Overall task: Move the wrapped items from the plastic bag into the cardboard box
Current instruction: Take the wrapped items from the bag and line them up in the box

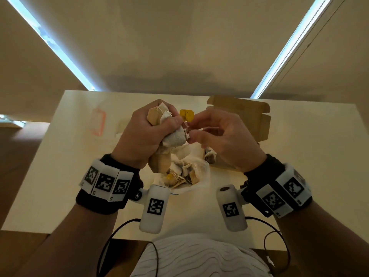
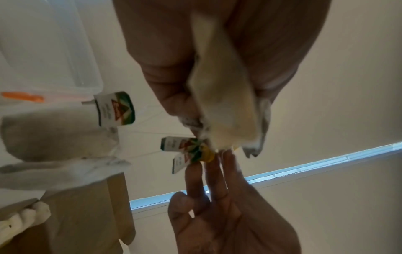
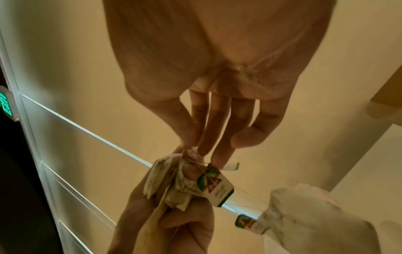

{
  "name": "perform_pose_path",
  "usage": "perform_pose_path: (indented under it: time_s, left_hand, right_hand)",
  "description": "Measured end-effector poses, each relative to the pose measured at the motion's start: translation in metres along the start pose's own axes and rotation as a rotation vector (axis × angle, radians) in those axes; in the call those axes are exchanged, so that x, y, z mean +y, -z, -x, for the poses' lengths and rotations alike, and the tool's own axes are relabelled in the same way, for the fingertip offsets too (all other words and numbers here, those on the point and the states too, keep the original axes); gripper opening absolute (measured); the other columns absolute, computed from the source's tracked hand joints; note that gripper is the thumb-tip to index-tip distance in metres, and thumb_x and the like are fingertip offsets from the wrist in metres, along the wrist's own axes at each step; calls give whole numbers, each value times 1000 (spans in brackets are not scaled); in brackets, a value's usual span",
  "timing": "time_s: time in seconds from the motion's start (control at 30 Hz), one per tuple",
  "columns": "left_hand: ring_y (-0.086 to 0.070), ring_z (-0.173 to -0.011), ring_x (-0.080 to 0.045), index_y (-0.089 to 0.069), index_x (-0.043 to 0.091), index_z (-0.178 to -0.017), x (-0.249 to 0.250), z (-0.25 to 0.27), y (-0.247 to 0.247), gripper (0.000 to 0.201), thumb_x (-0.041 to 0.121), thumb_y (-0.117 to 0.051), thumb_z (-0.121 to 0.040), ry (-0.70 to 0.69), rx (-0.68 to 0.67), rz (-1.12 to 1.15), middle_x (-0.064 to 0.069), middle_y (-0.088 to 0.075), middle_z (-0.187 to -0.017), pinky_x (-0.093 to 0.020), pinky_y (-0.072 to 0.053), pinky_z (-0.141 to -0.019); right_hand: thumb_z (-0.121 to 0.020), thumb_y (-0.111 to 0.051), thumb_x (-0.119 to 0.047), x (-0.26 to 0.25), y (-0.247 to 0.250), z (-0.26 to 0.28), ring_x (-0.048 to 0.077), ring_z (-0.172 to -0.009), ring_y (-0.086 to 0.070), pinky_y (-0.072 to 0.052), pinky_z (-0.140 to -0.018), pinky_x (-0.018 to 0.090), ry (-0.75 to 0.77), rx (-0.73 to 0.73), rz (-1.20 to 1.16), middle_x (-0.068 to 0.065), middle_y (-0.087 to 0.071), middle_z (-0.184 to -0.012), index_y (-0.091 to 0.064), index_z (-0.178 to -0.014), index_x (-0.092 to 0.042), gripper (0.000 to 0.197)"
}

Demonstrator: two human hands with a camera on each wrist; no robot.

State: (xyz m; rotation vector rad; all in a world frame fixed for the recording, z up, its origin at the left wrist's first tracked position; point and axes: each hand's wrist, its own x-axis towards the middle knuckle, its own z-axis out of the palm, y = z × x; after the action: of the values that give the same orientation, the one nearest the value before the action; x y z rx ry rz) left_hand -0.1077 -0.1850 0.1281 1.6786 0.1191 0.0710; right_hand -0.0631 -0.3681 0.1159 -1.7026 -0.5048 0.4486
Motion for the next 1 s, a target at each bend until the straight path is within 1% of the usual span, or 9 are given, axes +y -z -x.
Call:
perform_pose_path:
  time_s: [0.1,0.27,0.4,0.5,0.57,0.73,0.83,0.93,1.0]
  left_hand:
    - [-67,-71,-19,-61,12,-86,1,0,2,5,13,-64,-82,48,-40,67,-3,-71,-77,-32,-55,-62]
    - [-65,-72,-16,-63,9,-91,3,2,3,23,20,-74,-76,46,-93,35,-3,-69,-78,-26,-53,-60]
    - [-67,-78,-20,-62,5,-98,5,3,5,26,18,-72,-78,59,-136,-10,-16,-70,-88,-32,-57,-67]
    - [-68,-79,-16,-65,9,-97,6,6,8,23,18,-71,-77,78,-173,-59,-9,-72,-87,-29,-56,-69]
    - [-68,-78,-16,-68,12,-93,5,7,9,17,19,-70,-78,98,-184,-63,-6,-72,-84,-28,-55,-68]
    - [-68,-73,-14,-69,11,-90,5,8,10,14,16,-68,-77,135,-190,-13,-3,-73,-80,-23,-52,-64]
    - [-66,-75,-13,-68,9,-86,8,8,9,9,13,-67,-78,129,-189,21,-4,-72,-79,-23,-52,-65]
    - [-65,-73,-12,-66,7,-84,10,7,7,4,7,-69,-82,128,-166,50,-4,-71,-79,-21,-52,-63]
    - [-64,-70,-10,-65,4,-85,12,7,6,2,4,-68,-86,136,-135,58,-8,-69,-79,-21,-52,-59]
  right_hand:
    - [-90,-66,-3,3,-1,-1,13,-76,-72,-52,-67,17,-11,44,3,5,-73,-86,-68,-95,-11,9]
    - [-89,-70,-18,-3,-1,-4,10,-86,-70,-51,-72,19,39,73,-24,1,-73,-97,-69,-107,-12,19]
    - [-90,-67,-15,-8,-4,-8,15,-73,-67,-51,-63,30,43,130,-113,5,-73,-83,-71,-96,-5,12]
    - [-89,-62,-18,-10,0,-8,22,-74,-68,-50,-61,30,-36,147,-295,9,-72,-83,-66,-92,-7,12]
    - [-94,-60,-15,-12,2,-7,25,-74,-69,-50,-61,28,-91,141,-376,10,-72,-82,-64,-89,-10,8]
    - [-100,-53,-12,-14,-1,-7,28,-74,-71,-50,-60,26,-123,135,-438,9,-72,-79,-60,-87,-13,15]
    - [-97,-58,-16,-15,-1,-6,29,-80,-71,-53,-65,30,-125,140,-433,10,-73,-86,-61,-97,-10,7]
    - [-84,-69,-24,-12,1,-4,26,-92,-72,-57,-76,32,-183,20,-371,7,-75,-99,-56,-119,-11,40]
    - [-81,-75,-18,-10,-1,-1,24,-91,-72,-57,-77,33,-221,-93,-290,10,-75,-101,-51,-127,-15,53]
